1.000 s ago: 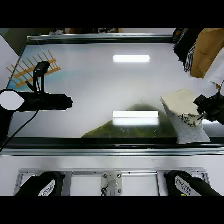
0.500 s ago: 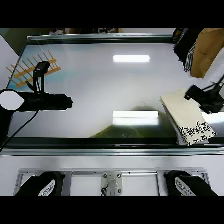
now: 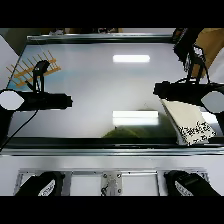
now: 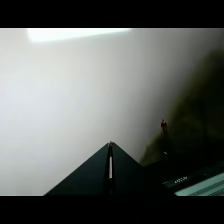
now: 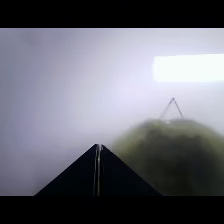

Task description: Fold the clothes and pants, and hang the long-sleeved shirts on hangers.

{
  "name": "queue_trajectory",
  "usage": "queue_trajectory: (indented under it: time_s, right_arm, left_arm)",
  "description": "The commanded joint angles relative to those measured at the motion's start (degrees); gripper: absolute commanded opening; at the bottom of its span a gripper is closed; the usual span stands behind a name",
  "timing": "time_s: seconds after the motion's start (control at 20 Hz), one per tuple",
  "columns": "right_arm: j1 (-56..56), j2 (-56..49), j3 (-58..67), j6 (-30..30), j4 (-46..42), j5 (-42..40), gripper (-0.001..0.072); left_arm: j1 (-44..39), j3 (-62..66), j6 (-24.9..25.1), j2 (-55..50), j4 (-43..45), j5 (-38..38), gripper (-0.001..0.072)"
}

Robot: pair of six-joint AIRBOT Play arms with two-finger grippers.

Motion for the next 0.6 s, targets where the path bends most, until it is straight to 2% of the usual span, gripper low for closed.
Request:
queue_trajectory:
  time_s: [0.0, 0.55]
  right_arm:
    - [1.64, 0.09, 0.0, -1.2, 0.57, -0.17, 0.0015]
    - [1.64, 0.07, 0.0, -1.2, 0.59, 0.22, 0.0015]
  left_arm:
    - [-0.02, 0.0, -0.02, -0.02, -0.02, 0.04, 0.0006]
    - [-0.02, 0.0, -0.02, -0.02, 0.0, 0.04, 0.0006]
